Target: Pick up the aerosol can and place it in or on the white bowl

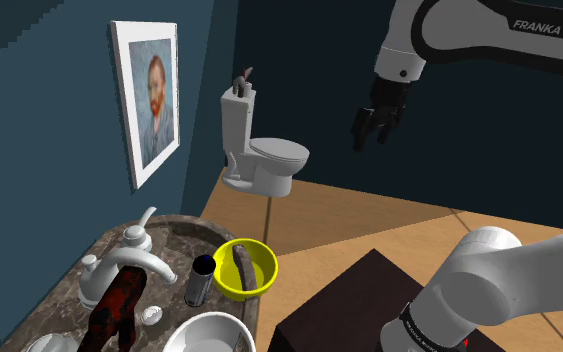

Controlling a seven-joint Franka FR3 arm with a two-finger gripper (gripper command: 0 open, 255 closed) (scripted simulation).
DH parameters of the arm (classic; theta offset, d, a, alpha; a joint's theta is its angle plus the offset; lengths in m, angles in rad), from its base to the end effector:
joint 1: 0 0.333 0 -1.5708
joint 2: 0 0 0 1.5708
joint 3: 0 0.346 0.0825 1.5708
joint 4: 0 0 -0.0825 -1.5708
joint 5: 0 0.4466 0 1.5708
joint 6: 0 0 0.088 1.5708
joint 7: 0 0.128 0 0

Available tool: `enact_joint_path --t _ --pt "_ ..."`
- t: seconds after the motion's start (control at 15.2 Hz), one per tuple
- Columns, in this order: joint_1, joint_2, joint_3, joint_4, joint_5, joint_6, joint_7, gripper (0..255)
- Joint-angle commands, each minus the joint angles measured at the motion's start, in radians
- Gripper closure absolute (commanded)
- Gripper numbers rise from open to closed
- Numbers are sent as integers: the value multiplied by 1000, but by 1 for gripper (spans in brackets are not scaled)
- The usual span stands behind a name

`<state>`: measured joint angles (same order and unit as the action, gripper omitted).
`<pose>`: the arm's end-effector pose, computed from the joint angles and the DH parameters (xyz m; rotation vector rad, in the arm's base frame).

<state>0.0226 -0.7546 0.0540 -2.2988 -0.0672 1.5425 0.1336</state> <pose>0.3545 0.0234 0.6080 3.0356 -0.1116 0.0118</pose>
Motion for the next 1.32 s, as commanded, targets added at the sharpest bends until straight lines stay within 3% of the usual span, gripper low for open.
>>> enact_joint_path --t 0.0,0.59,1.25 --pt "0 0 0 0 0 0 0 0" --pt "42 70 133 -175 86 274 174 0" --pt "61 308 303 -233 121 606 382 0"
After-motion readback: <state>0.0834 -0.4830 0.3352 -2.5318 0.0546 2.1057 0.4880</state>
